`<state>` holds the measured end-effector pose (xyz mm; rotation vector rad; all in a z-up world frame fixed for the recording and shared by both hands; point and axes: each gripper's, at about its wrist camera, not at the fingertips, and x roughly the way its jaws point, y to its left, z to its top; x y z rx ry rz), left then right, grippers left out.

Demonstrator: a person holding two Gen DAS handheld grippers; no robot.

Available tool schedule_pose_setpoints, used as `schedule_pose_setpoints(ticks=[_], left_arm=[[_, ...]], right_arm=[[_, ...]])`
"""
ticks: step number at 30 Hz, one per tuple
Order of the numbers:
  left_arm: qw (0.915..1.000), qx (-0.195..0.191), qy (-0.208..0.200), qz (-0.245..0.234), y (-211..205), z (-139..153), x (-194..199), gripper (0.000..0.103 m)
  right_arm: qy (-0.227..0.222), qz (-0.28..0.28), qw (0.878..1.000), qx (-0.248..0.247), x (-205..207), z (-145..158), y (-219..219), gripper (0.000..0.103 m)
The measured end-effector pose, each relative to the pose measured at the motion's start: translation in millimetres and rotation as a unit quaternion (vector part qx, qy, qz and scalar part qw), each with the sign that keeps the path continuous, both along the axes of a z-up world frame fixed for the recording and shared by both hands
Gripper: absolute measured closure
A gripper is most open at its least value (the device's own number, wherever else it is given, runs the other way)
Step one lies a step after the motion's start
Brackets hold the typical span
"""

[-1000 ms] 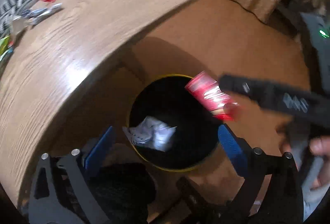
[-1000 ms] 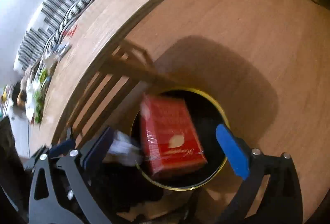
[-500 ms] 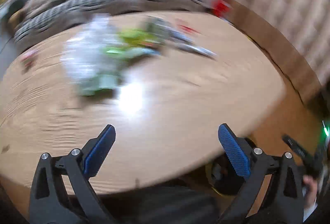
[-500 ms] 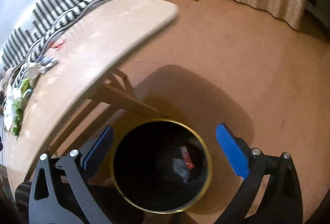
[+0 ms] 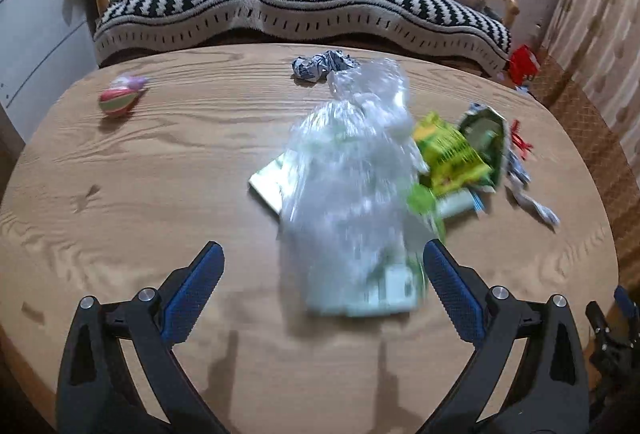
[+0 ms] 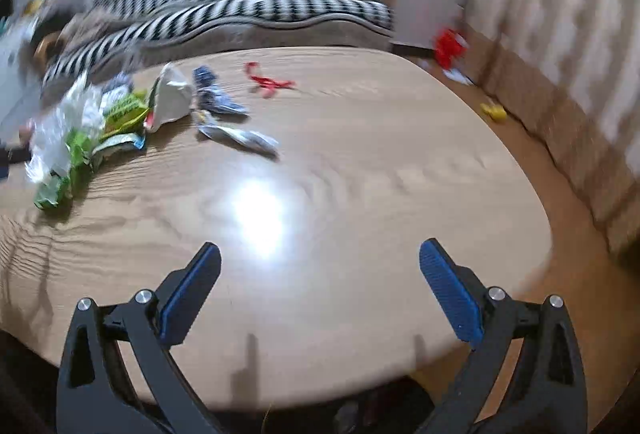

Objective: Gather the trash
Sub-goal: 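Grasp the clear plastic bag with the left tool while the right tool grasps a white wrapper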

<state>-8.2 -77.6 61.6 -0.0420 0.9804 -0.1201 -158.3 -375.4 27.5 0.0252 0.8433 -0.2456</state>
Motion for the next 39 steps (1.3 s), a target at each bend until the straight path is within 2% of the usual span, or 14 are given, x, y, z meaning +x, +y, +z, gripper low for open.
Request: schedule_pose_setpoints(ticks=[4, 7, 9, 10, 11, 12, 14, 15, 16, 21, 26, 31, 36, 39], left_arm=[[0.9999, 0.004, 0.008, 0.013, -0.8, -14.8, 32.7, 0.006], [0.9997, -0.021, 0.011, 0.006, 6.6, -20.1, 45.1, 0.008], [0.9996, -0.026, 0.012, 0.003, 10.1, -21.6, 49.4, 0.030], [0.9990, -0.041, 0.017, -0.005, 12.5, -22.4, 51.3, 0.033], [0.9981, -0.058, 0.021, -0.009, 14.4, -22.7, 52.3, 0.043], [0.9970, -0.072, 0.025, -0.012, 16.0, -23.1, 52.7, 0.056], [0.9960, -0.084, 0.026, -0.016, 18.1, -21.4, 51.5, 0.073], [0.9962, -0.083, 0.022, -0.015, 18.6, -19.6, 49.9, 0.090], [0.9959, -0.088, 0.017, -0.015, 20.5, -16.4, 46.8, 0.097], [0.9961, -0.085, -0.003, -0.024, 23.2, -2.5, 32.2, 0.102], [0.9942, -0.099, -0.035, -0.023, 34.2, 18.1, 17.9, 0.102], [0.9930, -0.092, -0.072, -0.020, 42.3, 38.0, 8.4, 0.102], [0.9896, -0.125, -0.070, -0.005, 61.9, 36.7, 10.7, 0.102], [0.9899, -0.125, -0.066, 0.004, 72.1, 35.6, 11.0, 0.102]], right_arm=[[0.026, 0.027, 0.999, 0.023, 60.5, -13.1, -7.4, 0.007], [0.031, 0.052, 0.998, 0.033, 96.6, -21.1, -9.8, 0.007], [0.041, 0.063, 0.997, 0.022, 119.3, -25.9, -7.6, 0.009], [0.048, 0.074, 0.996, 0.017, 130.4, -28.3, -5.2, 0.013], [0.051, 0.081, 0.995, 0.016, 136.9, -29.9, -3.1, 0.017], [0.044, 0.093, 0.994, 0.026, 139.9, -30.8, -2.1, 0.026], [0.029, 0.112, 0.991, 0.062, 143.7, -29.1, 0.7, 0.064], [0.030, 0.112, 0.991, 0.061, 143.1, -28.6, 3.8, 0.085], [0.029, 0.115, 0.991, 0.066, 141.7, -27.8, 5.4, 0.088], [0.019, 0.106, 0.987, 0.116, 124.5, -27.9, 2.4, 0.088], [0.008, 0.094, 0.987, 0.129, 107.7, -20.4, -2.6, 0.088], [-0.004, 0.090, 0.987, 0.131, 93.0, -9.0, -0.5, 0.088], [-0.001, 0.089, 0.986, 0.142, 84.5, -14.1, 8.5, 0.088], [-0.002, 0.091, 0.985, 0.148, 79.5, -16.9, 16.3, 0.088]])
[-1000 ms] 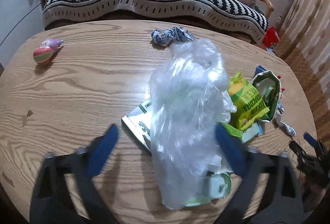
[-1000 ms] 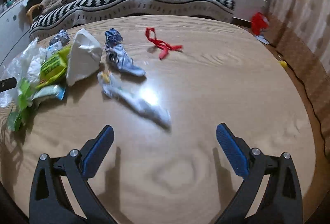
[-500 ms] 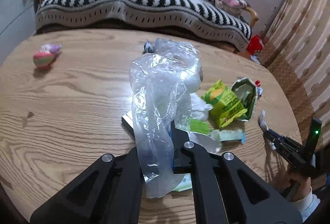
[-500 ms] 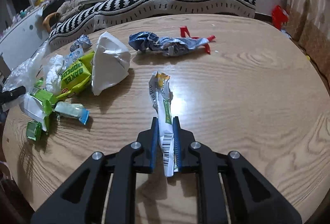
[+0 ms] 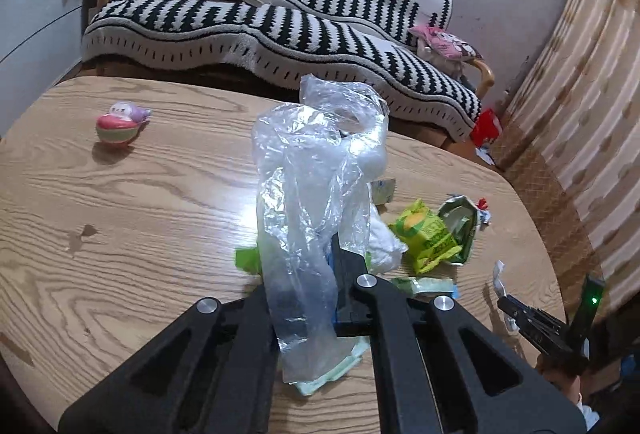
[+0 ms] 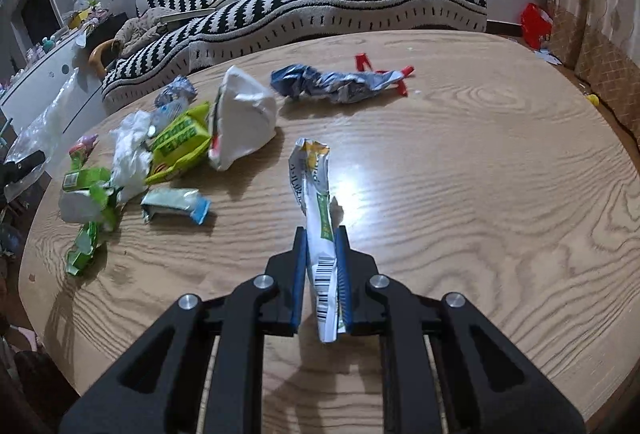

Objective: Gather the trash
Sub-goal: 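Grasp the clear plastic bag with the left tool while the right tool grasps a white wrapper, then move both tools over the bin and release the plastic bag and wrapper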

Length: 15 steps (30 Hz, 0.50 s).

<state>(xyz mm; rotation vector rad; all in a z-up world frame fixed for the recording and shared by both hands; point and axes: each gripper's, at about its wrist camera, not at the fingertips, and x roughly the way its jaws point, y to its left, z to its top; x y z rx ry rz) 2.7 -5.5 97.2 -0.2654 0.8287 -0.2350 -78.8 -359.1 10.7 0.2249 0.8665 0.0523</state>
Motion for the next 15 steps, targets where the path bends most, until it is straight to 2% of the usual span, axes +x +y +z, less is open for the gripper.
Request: schedule_pose_setpoints(ticks=[4, 9, 12, 15], left_arm=[[1.0000, 0.005, 0.001, 0.000, 2.8, 2.0, -3.9, 0.102], [0.9997, 0.012, -0.004, -0.019, -14.1, 7.0, -22.4, 0.102], [0.9978, 0.007, -0.007, -0.065, -44.7, 12.7, -48.7, 0.102], [0.9912, -0.007, -0.004, -0.132, -89.2, 16.5, -89.1, 0.102]], right_arm=[[-0.005, -0.014, 1.000, 0.015, -7.1, 2.3, 0.2, 0.088], [-0.015, -0.033, 0.999, 0.036, -26.0, 12.7, -5.9, 0.088], [-0.036, -0.048, 0.997, 0.054, -55.3, 30.2, -14.3, 0.088], [-0.070, -0.070, 0.993, 0.061, -107.8, 57.5, -33.3, 0.088]])
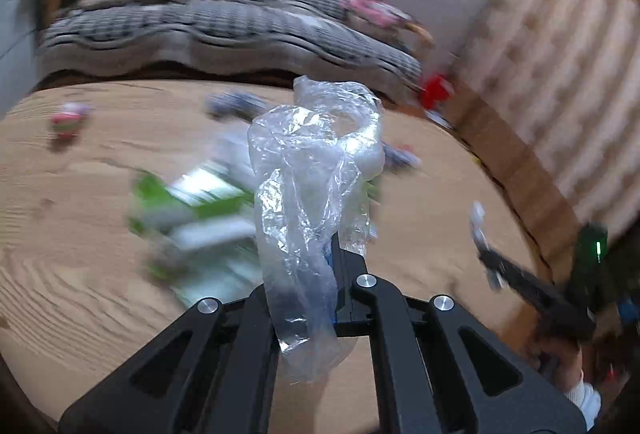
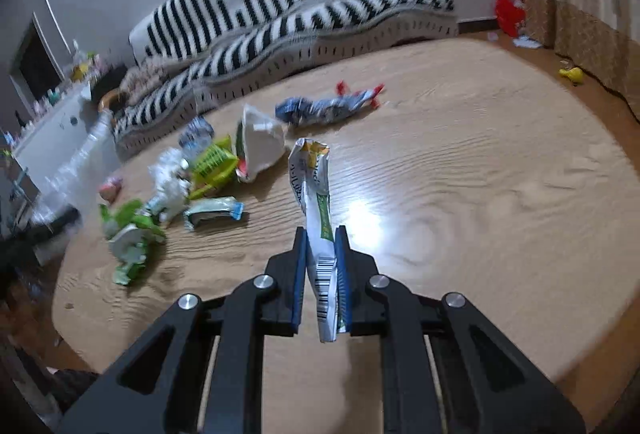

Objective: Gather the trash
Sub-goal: 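Move both tools over the bin and release the plastic bag and wrapper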

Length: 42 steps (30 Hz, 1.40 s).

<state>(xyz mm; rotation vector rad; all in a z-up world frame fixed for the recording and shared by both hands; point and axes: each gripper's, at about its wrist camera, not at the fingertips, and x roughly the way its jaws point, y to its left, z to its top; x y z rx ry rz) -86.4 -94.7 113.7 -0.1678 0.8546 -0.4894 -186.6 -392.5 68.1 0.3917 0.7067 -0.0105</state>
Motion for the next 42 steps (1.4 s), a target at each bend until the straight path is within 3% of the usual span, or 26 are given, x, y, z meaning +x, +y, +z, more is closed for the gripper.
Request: schedule_pose_setpoints(ticks=[3, 6, 9, 11, 14, 16, 25, 26, 27, 28, 29, 30, 31, 35, 38, 42], left_arm=[[0.9957, -0.002, 0.020, -0.090, -55.9, -5.7, -49.9, 0.102], [0.9845, 0.009, 0.049, -0.168, -112.6, -23.1, -100.6, 0.102], [0.9613, 0.058, 0.091, -0.254, -179.2, -61.8, -153.7, 0.102], [0.9503, 0.086, 0.106, -0.280, -204.8, -82.9, -172.4, 0.102], [0.9361, 0.117, 0.133, -0.304, -228.4, -109.6, -188.7, 0.102], [0.9313, 0.132, 0.139, -0.310, -237.6, -119.9, -194.9, 0.102], [0.9281, 0.141, 0.142, -0.314, -249.6, -130.8, -194.9, 0.102], [0.9271, 0.140, 0.144, -0.317, -250.1, -130.4, -196.2, 0.097], [0.9256, 0.145, 0.148, -0.317, -250.6, -131.2, -196.3, 0.075], [0.9253, 0.151, 0.150, -0.314, -249.6, -131.3, -194.9, 0.049], [0.9288, 0.156, 0.143, -0.304, -246.4, -128.7, -192.4, 0.005], [0.9375, 0.146, 0.120, -0.292, -240.4, -120.9, -190.6, 0.008], [0.9417, 0.144, 0.105, -0.285, -237.9, -114.9, -189.3, 0.008], [0.9521, 0.147, 0.075, -0.257, -216.7, -89.4, -171.1, 0.008], [0.9673, 0.136, 0.042, -0.210, -183.1, -66.0, -150.1, 0.008], [0.9853, 0.127, 0.005, -0.114, -114.3, -35.1, -112.6, 0.006]], right_arm=[[-0.026, -0.031, 0.999, 0.004, -55.2, 20.0, -24.4, 0.088], [-0.031, -0.079, 0.996, 0.007, -120.8, 22.3, -52.9, 0.088], [0.012, -0.127, 0.992, 0.015, -175.9, -11.0, -74.8, 0.088], [0.054, -0.155, 0.986, 0.040, -205.8, -49.9, -88.2, 0.088], [0.082, -0.173, 0.978, 0.089, -234.6, -90.8, -99.3, 0.088], [0.087, -0.176, 0.976, 0.097, -242.7, -102.2, -102.2, 0.088], [0.077, -0.168, 0.976, 0.111, -239.6, -111.2, -110.3, 0.088], [0.076, -0.171, 0.975, 0.122, -240.0, -112.7, -113.0, 0.088], [0.080, -0.173, 0.973, 0.131, -241.0, -115.0, -117.5, 0.077], [0.081, -0.184, 0.968, 0.149, -243.4, -117.6, -122.1, 0.040], [0.072, -0.197, 0.966, 0.153, -248.1, -116.9, -123.7, 0.023], [0.066, -0.209, 0.964, 0.151, -251.2, -115.6, -126.0, 0.014], [0.064, -0.218, 0.963, 0.147, -253.7, -114.1, -128.0, 0.014], [0.066, -0.260, 0.955, 0.124, -257.0, -111.2, -131.0, 0.008], [0.069, -0.298, 0.950, 0.061, -251.1, -105.4, -122.5, 0.007], [0.089, -0.303, 0.949, -0.008, -226.0, -99.2, -102.9, 0.007]])
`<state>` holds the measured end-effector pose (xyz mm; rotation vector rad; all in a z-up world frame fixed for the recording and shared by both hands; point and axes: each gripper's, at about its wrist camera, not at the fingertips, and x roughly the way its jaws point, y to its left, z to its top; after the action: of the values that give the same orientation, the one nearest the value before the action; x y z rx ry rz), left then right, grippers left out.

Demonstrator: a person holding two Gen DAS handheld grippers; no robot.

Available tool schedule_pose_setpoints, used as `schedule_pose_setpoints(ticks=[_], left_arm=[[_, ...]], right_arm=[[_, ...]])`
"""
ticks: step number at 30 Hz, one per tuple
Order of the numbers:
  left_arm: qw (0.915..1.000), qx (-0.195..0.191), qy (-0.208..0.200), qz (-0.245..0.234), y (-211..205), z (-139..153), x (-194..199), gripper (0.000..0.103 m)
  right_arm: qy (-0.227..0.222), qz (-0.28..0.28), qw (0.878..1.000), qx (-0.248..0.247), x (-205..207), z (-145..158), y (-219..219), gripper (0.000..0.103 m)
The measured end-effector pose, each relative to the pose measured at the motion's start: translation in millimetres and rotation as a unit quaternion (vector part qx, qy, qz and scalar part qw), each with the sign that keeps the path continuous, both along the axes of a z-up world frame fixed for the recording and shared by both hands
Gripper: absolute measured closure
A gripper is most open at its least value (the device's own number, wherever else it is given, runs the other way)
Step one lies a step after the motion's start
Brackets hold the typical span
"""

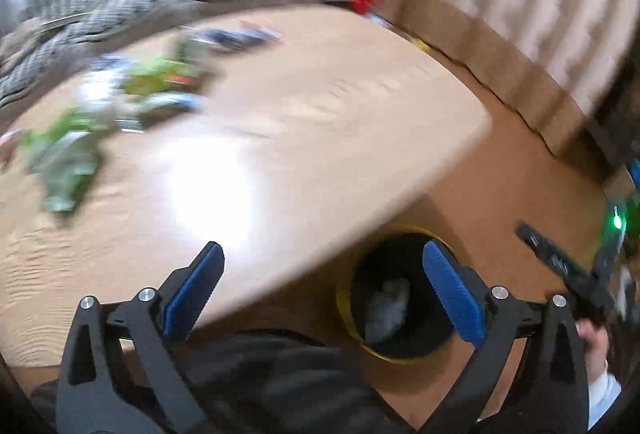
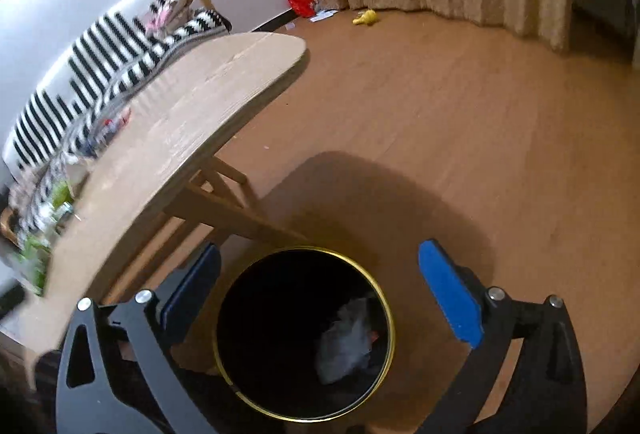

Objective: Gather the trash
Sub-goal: 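Move both tools over the bin and release the plastic bag and wrapper, then grasp the green carton with the left tool while the right tool grasps a silver wrapper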

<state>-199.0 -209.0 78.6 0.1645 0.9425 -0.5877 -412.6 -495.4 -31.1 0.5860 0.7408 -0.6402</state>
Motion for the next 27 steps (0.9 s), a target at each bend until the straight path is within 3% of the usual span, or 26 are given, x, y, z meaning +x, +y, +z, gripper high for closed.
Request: schedule_pose_setpoints(ticks=[2, 4, 9, 12, 16, 19, 22, 25, 27], left_arm=[[0.9992, -0.005, -0.017, 0.036, 33.8, 5.3, 14.6, 0.006], [0.9960, -0.006, -0.029, 0.084, 72.4, 8.0, 38.1, 0.006], [0.9780, -0.014, -0.034, 0.205, 166.7, 7.1, 92.2, 0.006], [0.9715, -0.003, -0.037, 0.234, 201.3, 8.2, 120.4, 0.006], [0.9680, 0.014, -0.040, 0.247, 217.2, 4.1, 156.2, 0.006], [0.9769, -0.013, -0.026, 0.212, 206.8, -0.1, 188.8, 0.006], [0.9867, 0.003, -0.030, 0.159, 186.0, -8.6, 212.2, 0.006], [0.9893, 0.039, -0.043, 0.134, 170.7, -21.4, 222.0, 0.006], [0.9918, 0.038, -0.037, 0.117, 167.2, -29.7, 226.0, 0.006]], right_arm=[[0.014, 0.014, 1.000, -0.023, 18.3, 8.4, 11.8, 0.007], [-0.003, 0.047, 0.999, -0.022, 38.3, 18.5, 24.8, 0.007], [-0.058, 0.140, 0.988, -0.004, 99.0, 50.3, 67.1, 0.007], [-0.073, 0.195, 0.978, 0.003, 150.3, 69.6, 102.7, 0.007], [-0.097, 0.220, 0.970, 0.016, 217.5, 92.6, 147.7, 0.007], [-0.092, 0.226, 0.969, 0.031, 271.7, 98.8, 181.0, 0.007], [-0.062, 0.239, 0.968, 0.035, 322.5, 91.4, 217.2, 0.007], [-0.036, 0.232, 0.972, -0.002, 355.8, 81.9, 242.5, 0.007], [-0.016, 0.228, 0.973, -0.034, 378.9, 71.1, 253.8, 0.007]])
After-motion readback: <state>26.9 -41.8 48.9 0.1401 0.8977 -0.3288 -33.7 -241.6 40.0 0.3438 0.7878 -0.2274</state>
